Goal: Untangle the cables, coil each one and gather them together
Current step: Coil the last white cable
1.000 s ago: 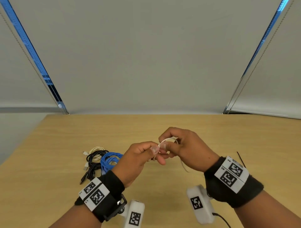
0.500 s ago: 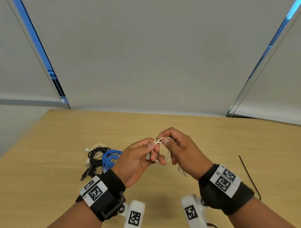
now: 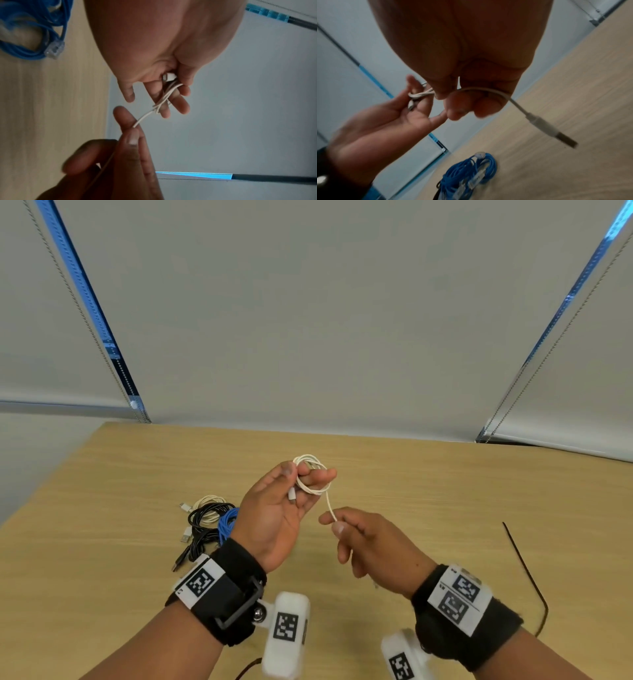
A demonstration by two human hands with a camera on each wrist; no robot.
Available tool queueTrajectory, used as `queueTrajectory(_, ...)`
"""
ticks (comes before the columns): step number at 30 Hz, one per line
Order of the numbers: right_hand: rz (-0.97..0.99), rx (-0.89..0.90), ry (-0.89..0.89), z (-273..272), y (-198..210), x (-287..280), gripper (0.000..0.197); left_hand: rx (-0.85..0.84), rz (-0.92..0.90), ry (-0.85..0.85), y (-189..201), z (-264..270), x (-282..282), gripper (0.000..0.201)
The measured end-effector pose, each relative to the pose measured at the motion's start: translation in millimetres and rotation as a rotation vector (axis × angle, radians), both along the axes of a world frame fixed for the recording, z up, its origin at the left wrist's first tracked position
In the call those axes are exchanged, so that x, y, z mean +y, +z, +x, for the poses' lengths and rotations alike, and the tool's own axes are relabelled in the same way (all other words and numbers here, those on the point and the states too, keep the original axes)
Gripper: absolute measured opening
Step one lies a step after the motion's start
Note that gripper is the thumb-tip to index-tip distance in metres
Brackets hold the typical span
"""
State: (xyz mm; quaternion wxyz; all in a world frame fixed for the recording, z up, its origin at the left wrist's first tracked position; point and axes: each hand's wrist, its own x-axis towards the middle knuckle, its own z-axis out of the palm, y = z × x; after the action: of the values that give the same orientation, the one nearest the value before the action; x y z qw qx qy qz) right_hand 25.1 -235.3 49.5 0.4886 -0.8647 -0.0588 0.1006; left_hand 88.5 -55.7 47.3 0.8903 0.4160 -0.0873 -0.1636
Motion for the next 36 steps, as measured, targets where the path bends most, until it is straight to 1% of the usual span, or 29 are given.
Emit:
queueTrajectory(1,-0.031,0.026,0.035,-2,-1,4,0.024,-0.053,0.074,0.028,-2,-1,-2,0.019)
queueTrajectory(2,-0.063,0.049,0.070,-3,-1,7,0.024,-0.137,0.198,0.061,-3,-2,-4,0.019)
queueTrajectory(4,-0.134,0.056,0.118,-3,4,8,0.020,-0.357,0.540,0.102,-8,-3,-7,0.022)
queueTrajectory(5,-0.169,0.039,0.126,-2,9,8,0.016,-0.459,0.700,0.106,-11,-4,-8,0.023)
queueTrajectory(6,-0.207,0.009,0.125,0,15,6,0.017,-0.541,0.837,0.104,-15,-5,-8,0.022)
queueTrajectory(7,-0.250,-0.031,0.114,2,21,4,0.021,-0.598,0.942,0.097,-19,-7,-8,0.022)
queueTrajectory(8,-0.300,-0.077,0.096,5,26,1,0.025,-0.620,0.998,0.079,-22,-9,-8,0.023)
queueTrajectory(9,-0.350,-0.131,0.070,8,31,-2,0.026,-0.605,0.997,0.043,-23,-11,-8,0.026)
queueTrajectory(10,-0.388,-0.189,0.040,11,34,-5,0.025,-0.552,0.945,-0.006,-24,-13,-8,0.028)
queueTrajectory(12,-0.413,-0.280,-0.015,14,37,-6,0.021,-0.387,0.761,-0.113,-21,-16,-7,0.032)
queueTrajectory(14,-0.391,-0.335,-0.066,15,34,-3,0.018,-0.230,0.576,-0.193,-16,-16,-5,0.035)
queueTrajectory(16,-0.315,-0.348,-0.118,13,29,3,0.014,-0.127,0.443,-0.241,-12,-16,-2,0.031)
queueTrajectory(17,-0.254,-0.322,-0.136,12,27,4,0.014,-0.093,0.390,-0.252,-11,-16,-2,0.028)
queueTrajectory(19,-0.106,-0.236,-0.142,12,25,6,0.016,-0.050,0.290,-0.255,-12,-17,-1,0.025)
queueTrajectory(21,-0.008,-0.207,-0.118,13,25,8,0.016,-0.037,0.217,-0.251,-13,-17,-3,0.021)
queueTrajectory(23,0.021,-0.237,-0.110,16,25,8,0.016,-0.042,0.195,-0.245,-14,-15,-6,0.016)
queueTrajectory(25,0.019,-0.250,-0.111,19,25,8,0.016,-0.067,0.226,-0.227,-14,-12,-6,0.015)
queueTrajectory(26,0.027,-0.226,-0.112,20,25,7,0.016,-0.096,0.269,-0.216,-14,-11,-5,0.015)
queueTrajectory(28,0.084,-0.131,-0.103,20,26,3,0.017,-0.186,0.419,-0.187,-14,-10,-4,0.017)
queueTrajectory(30,0.191,-0.031,-0.084,20,29,-3,0.017,-0.274,0.586,-0.146,-15,-9,-1,0.019)
queueTrajectory(31,0.250,0.015,-0.083,20,30,-7,0.017,-0.298,0.637,-0.140,-15,-8,0,0.020)
queueTrajectory(32,0.312,0.060,-0.090,20,30,-11,0.015,-0.305,0.652,-0.155,-15,-9,1,0.020)
queueTrajectory(33,0.375,0.104,-0.103,21,30,-14,0.013,-0.301,0.630,-0.185,-14,-10,1,0.019)
queueTrajectory(34,0.442,0.146,-0.126,21,29,-18,0.010,-0.288,0.579,-0.209,-13,-11,1,0.017)
queueTrajectory(36,0.563,0.224,-0.174,21,24,-23,0.007,-0.273,0.463,-0.204,-12,-13,1,0.016)
